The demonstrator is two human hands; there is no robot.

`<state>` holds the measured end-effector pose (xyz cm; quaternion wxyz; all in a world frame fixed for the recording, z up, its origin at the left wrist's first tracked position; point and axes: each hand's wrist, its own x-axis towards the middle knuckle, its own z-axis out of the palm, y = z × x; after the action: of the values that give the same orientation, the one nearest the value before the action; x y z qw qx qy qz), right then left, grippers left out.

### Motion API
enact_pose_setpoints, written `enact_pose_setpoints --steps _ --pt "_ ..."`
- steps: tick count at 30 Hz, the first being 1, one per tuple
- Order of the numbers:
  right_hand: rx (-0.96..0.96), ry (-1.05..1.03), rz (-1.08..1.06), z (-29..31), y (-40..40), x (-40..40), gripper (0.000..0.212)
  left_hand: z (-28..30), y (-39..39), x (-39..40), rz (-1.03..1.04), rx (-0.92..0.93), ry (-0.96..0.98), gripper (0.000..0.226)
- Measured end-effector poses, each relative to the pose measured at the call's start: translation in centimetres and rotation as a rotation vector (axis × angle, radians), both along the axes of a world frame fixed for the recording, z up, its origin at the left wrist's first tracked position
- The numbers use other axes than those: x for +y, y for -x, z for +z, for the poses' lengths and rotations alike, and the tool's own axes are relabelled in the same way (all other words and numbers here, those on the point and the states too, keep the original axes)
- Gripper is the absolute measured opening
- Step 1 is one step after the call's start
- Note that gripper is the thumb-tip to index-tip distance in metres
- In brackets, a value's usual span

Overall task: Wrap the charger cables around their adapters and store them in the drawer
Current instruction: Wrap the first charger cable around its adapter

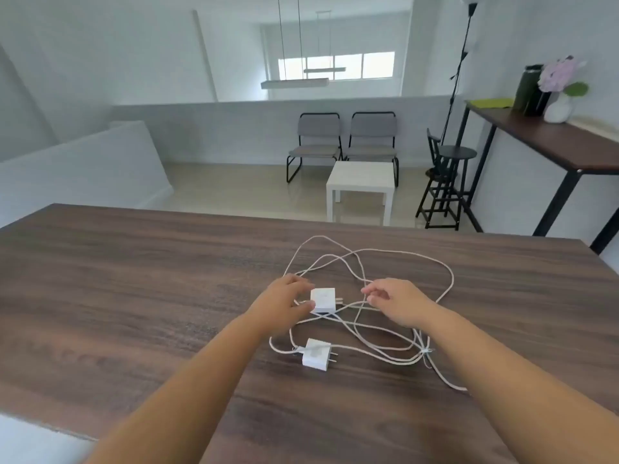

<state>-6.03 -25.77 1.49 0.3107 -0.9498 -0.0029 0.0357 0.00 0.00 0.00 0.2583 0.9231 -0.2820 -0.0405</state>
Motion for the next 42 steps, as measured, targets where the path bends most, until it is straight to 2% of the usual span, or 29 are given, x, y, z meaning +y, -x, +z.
enact_pose_setpoints --steps 6,10,16,18,21,24,26,28,30,33,36,39,42 --pt "0.000 -0.042 0.092 -3.5 2.6 3.6 0.018 -3.2 4.7 3.4 0.212 0.058 0.041 0.003" --pt "0.023 -0.025 0.171 -5.0 3.0 4.9 0.023 -5.0 7.3 4.0 0.381 0.157 0.101 0.014" --pt "0.012 0.039 0.232 -6.3 3.1 5.9 0.036 -6.6 9.8 4.0 0.513 0.088 0.240 0.012" --pt "0.016 0.043 0.236 -6.7 3.2 6.4 0.040 -7.4 10.6 3.9 0.461 0.040 0.182 0.007" --pt "0.025 0.016 0.222 -7.2 3.5 7.2 0.038 -8.7 11.3 3.5 0.433 -0.019 0.013 0.040" --pt "0.044 -0.042 0.210 -7.6 3.9 8.0 0.031 -8.6 11.5 3.1 0.447 0.055 -0.055 0.045" --pt "0.036 -0.083 0.200 -7.8 4.2 8.2 0.022 -8.2 11.3 2.8 0.435 0.171 0.061 0.042" --pt "0.044 -0.130 0.198 -8.1 4.5 8.1 0.015 -7.8 11.1 2.4 0.399 0.324 0.304 0.031" --pt "0.062 -0.216 0.146 -8.4 4.7 7.9 0.012 -7.4 11.1 2.1 0.371 0.411 0.479 0.023" --pt "0.076 -0.411 0.001 -8.1 4.8 7.3 0.014 -7.1 11.0 1.8 0.373 0.398 0.502 0.032" --pt "0.079 -0.701 -0.214 -7.5 4.8 6.8 0.017 -7.1 10.8 1.9 0.371 0.448 0.562 0.034" --pt "0.047 -0.845 -0.422 -7.4 4.6 6.3 0.020 -6.5 10.9 2.7 0.418 0.643 0.687 0.034" --pt "-0.015 -0.829 -0.601 -7.2 4.1 5.4 0.023 -4.8 11.1 3.4 0.389 0.848 0.803 0.044"
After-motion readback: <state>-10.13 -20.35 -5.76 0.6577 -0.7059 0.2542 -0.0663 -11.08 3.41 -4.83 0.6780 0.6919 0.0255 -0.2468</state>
